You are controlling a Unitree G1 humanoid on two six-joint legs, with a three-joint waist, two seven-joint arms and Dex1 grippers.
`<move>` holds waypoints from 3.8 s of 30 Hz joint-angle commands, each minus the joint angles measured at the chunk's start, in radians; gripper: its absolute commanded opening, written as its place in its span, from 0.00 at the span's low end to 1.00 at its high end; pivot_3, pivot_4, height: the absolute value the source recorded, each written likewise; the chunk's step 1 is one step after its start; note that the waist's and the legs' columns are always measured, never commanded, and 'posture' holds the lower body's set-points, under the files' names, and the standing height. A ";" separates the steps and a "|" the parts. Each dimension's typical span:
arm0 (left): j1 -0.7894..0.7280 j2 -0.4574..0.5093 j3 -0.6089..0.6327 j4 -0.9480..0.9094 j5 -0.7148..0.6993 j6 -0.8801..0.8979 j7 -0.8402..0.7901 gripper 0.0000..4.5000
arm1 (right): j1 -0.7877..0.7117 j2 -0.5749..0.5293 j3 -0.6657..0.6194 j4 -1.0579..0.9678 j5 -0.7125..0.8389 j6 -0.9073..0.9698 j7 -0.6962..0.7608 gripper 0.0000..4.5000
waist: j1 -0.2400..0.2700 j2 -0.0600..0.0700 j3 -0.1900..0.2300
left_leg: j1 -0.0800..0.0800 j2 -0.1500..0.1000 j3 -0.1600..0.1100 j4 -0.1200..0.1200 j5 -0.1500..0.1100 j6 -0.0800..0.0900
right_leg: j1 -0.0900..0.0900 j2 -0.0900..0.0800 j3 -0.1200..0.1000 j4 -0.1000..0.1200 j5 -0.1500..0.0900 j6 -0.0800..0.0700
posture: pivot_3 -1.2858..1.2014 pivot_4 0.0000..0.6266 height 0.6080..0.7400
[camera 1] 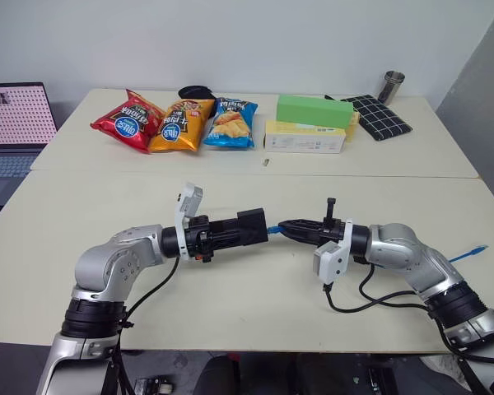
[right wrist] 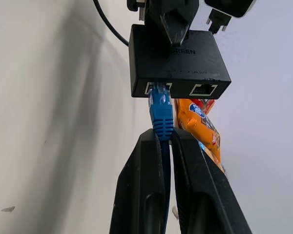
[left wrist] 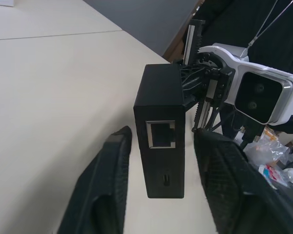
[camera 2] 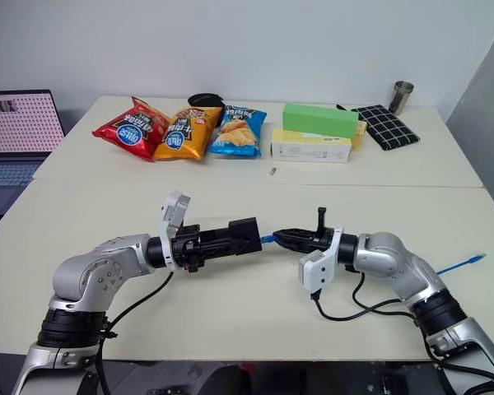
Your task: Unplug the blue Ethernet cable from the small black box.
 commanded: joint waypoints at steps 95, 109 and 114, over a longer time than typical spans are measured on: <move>-0.113 0.039 -0.069 0.126 0.340 -0.502 0.019 0.17 | -0.076 0.026 -0.374 0.015 0.565 1.156 -0.040 0.61 | 0.001 0.001 0.001 | -0.002 0.000 0.001 -0.002 0.000 0.000 | -0.002 0.000 0.001 -0.001 0.000 0.000 | 0.52 0.24 1.00; -0.133 -0.125 0.030 0.550 0.528 -0.904 0.417 0.17 | 0.078 0.026 -0.273 -0.566 0.834 1.373 0.219 0.86 | 0.003 0.000 0.001 | -0.002 0.000 0.000 -0.001 0.000 0.000 | -0.001 0.000 0.000 -0.001 0.000 0.000 | 0.52 0.24 1.00; -0.138 -0.159 0.082 0.654 0.505 -0.897 0.478 0.17 | 0.076 0.041 -0.258 -0.581 0.838 1.389 0.212 0.86 | 0.004 0.000 0.001 | -0.002 -0.001 0.000 -0.001 0.000 0.000 | -0.001 -0.001 -0.001 -0.001 0.000 0.000 | 0.52 0.24 1.00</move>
